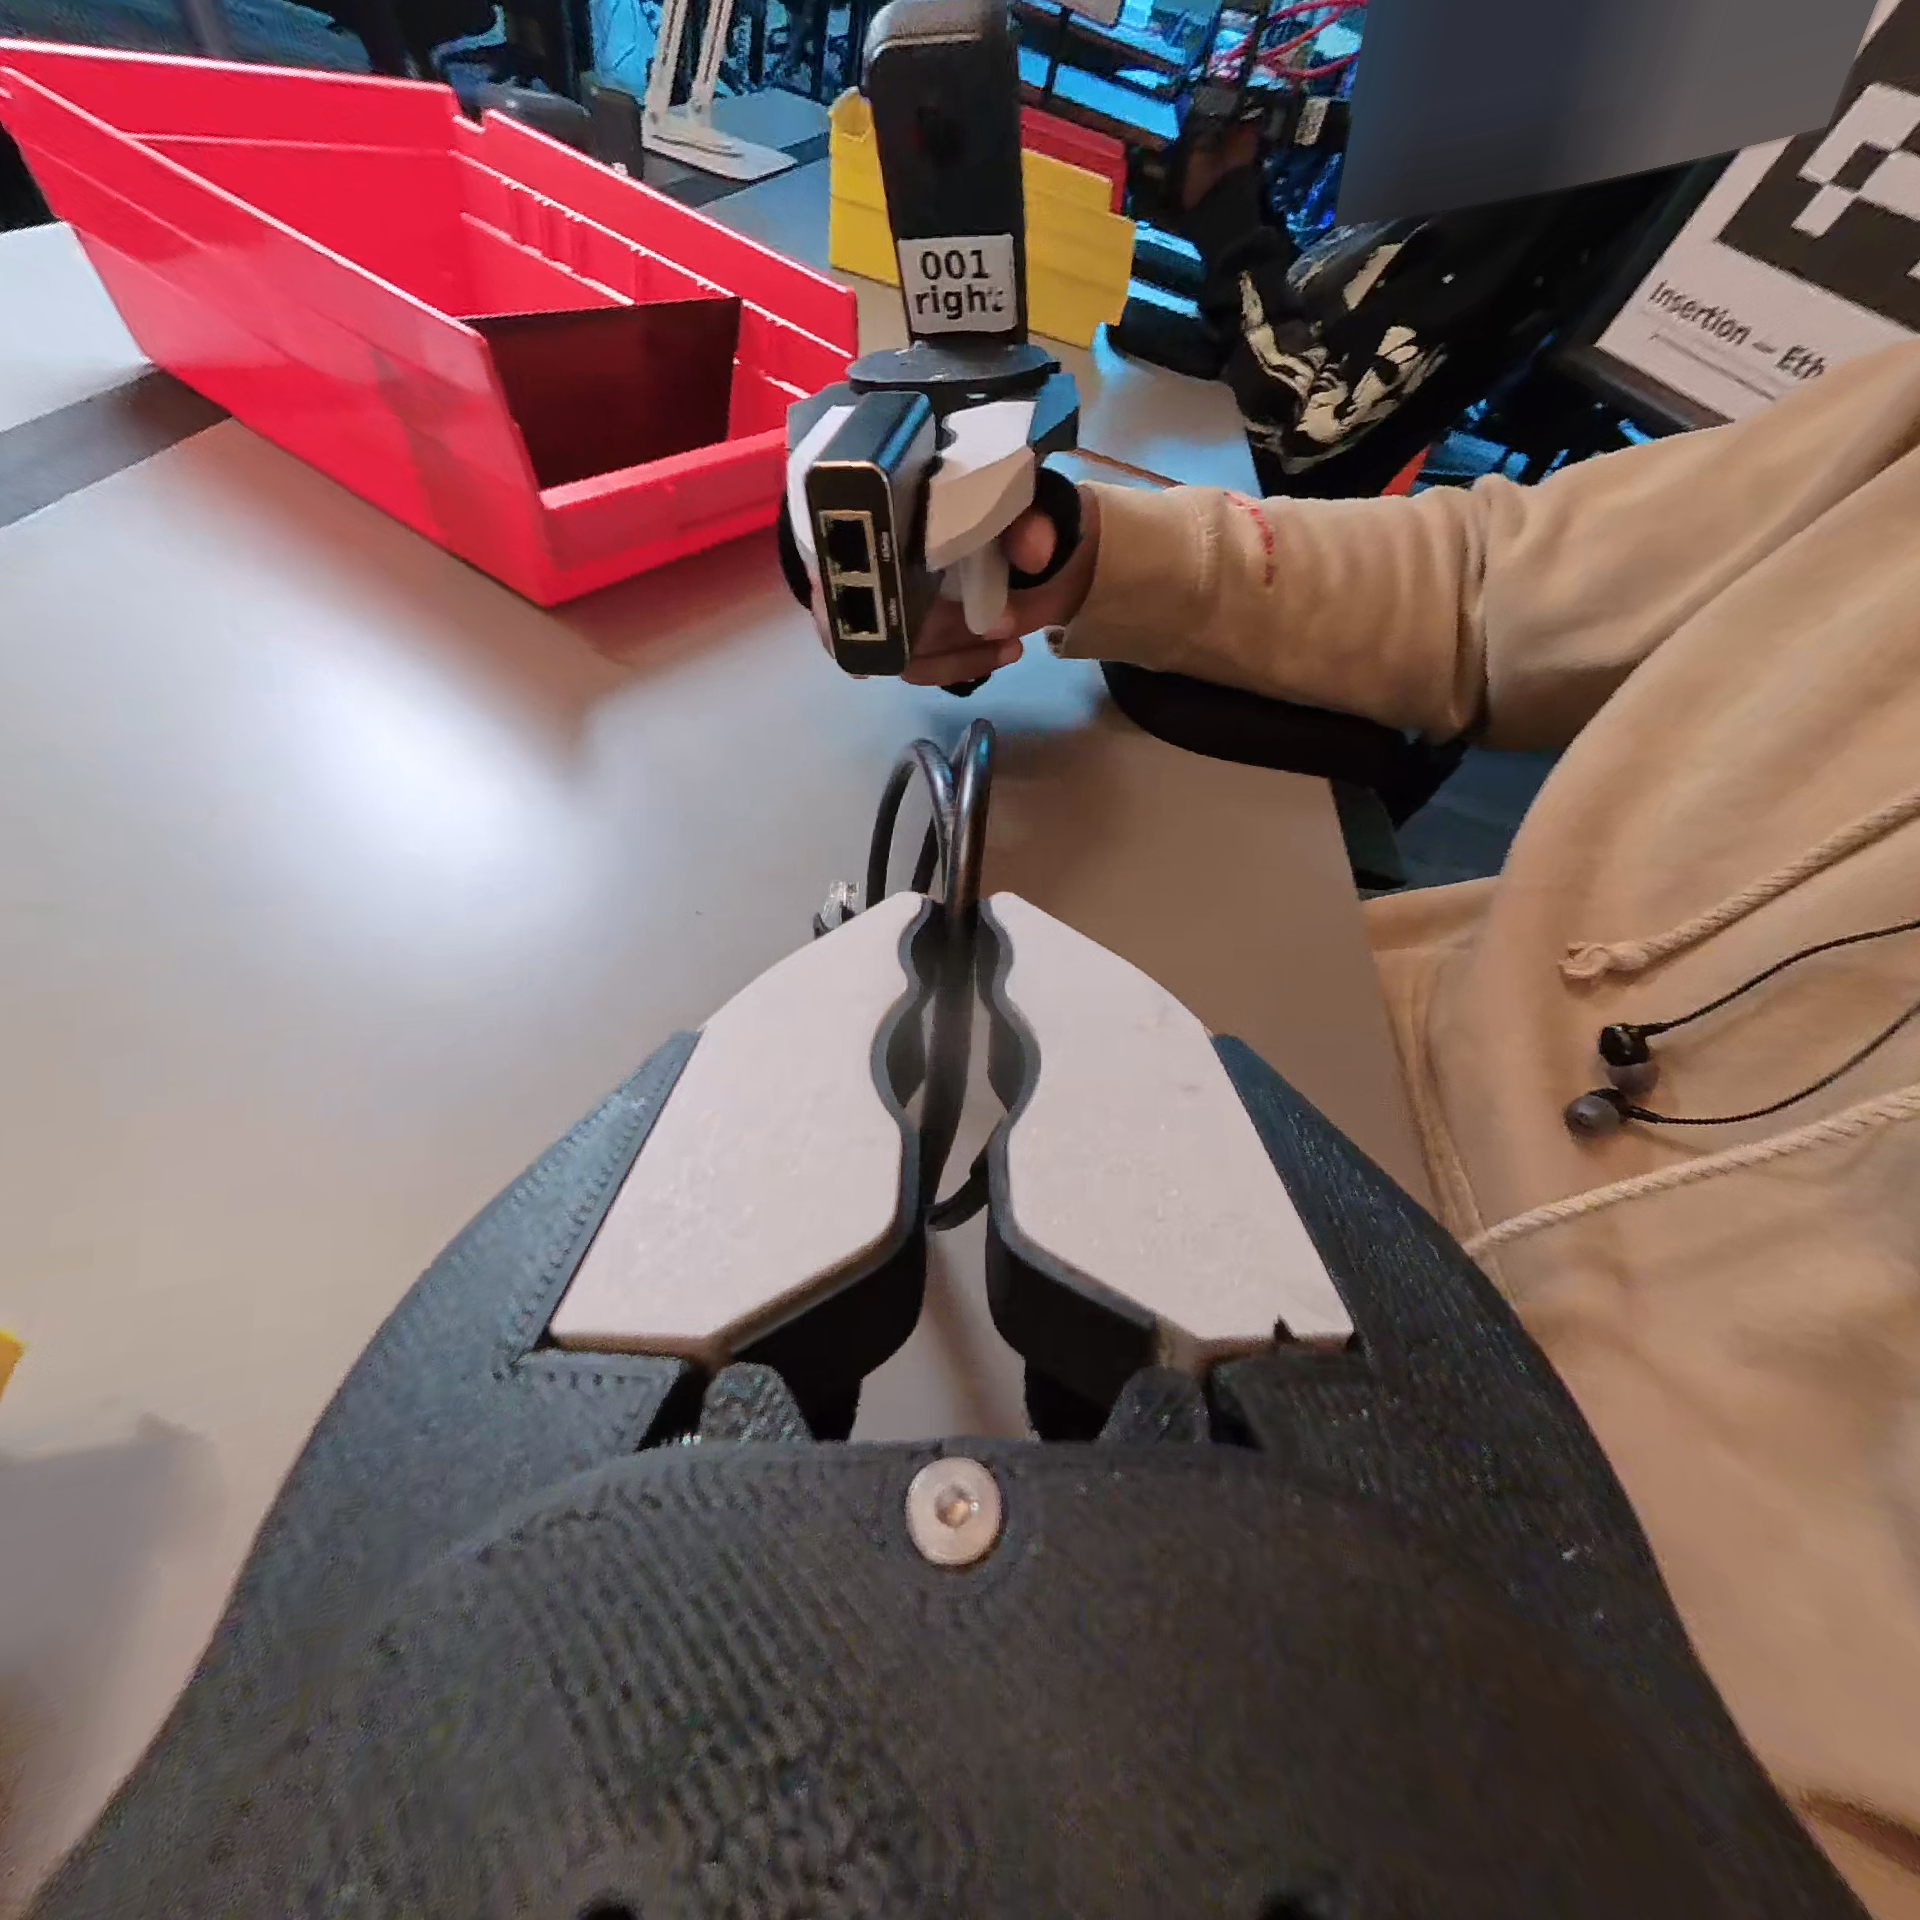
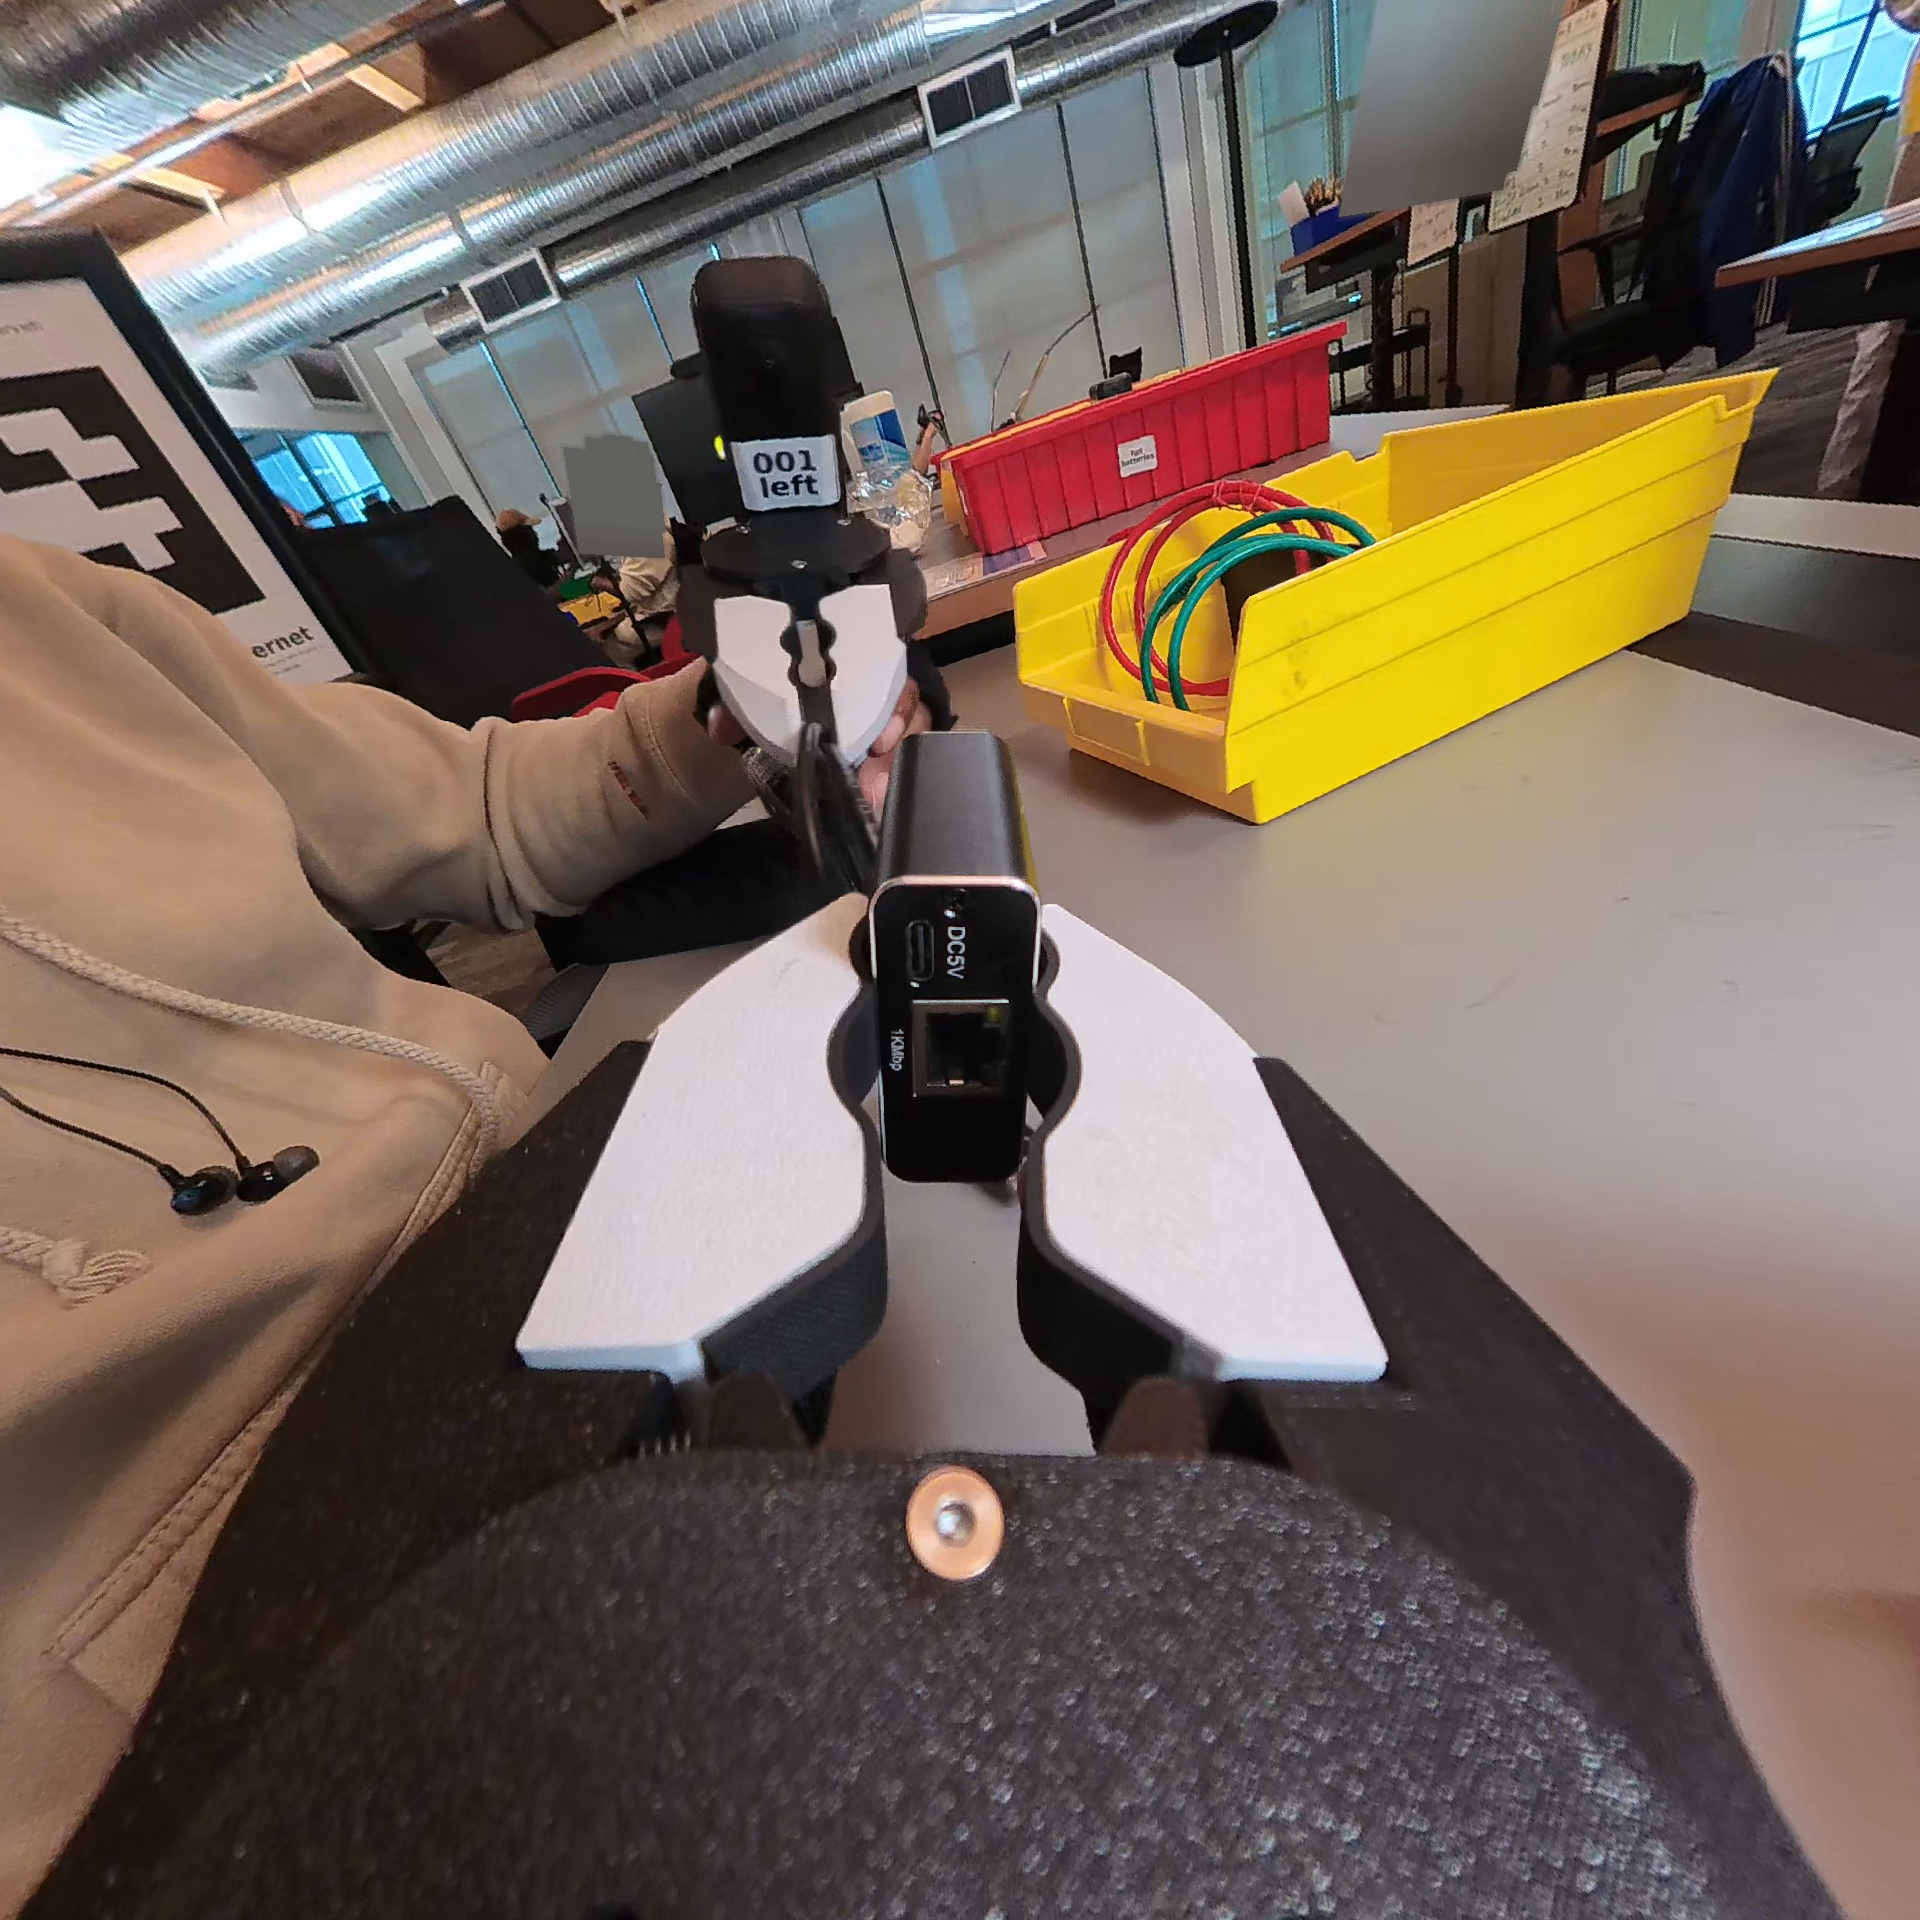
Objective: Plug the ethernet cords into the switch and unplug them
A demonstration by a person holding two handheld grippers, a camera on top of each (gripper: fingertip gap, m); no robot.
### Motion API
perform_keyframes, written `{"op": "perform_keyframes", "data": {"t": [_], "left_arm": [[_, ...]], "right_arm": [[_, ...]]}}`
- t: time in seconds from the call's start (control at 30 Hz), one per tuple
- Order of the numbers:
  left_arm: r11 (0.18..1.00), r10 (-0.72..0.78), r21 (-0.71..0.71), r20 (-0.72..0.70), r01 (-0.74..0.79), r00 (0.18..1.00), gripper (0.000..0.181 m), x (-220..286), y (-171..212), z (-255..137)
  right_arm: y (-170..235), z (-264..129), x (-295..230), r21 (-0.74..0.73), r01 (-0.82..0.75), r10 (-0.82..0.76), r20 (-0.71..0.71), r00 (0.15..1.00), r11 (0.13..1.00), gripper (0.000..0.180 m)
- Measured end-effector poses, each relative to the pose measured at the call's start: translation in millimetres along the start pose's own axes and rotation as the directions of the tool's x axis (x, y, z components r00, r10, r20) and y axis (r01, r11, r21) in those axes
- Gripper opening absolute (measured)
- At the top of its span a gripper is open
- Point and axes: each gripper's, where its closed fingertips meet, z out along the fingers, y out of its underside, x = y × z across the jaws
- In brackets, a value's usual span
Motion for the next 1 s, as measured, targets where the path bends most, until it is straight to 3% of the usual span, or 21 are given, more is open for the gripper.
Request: {"op": "perform_keyframes", "data": {"t": [0.63,0.83,1.0], "left_arm": [[0.999,0.028,0.037,0.081,-0.031,0.996,0.011,-11,-6,2],[0.997,0.073,0.030,0.084,-0.076,0.994,0.008,-2,-12,7],[0.990,0.137,0.022,0.049,-0.139,0.989,0.017,16,-20,15]], "right_arm": [[16,13,-34,-0.094,0.069,-0.054,0.153,0.987,0.993,0.024],[27,19,-40,-0.148,0.095,-0.067,0.181,0.981,0.984,0.024],[35,21,-43,-0.185,0.112,-0.075,0.195,0.978,0.976,0.024]]}}
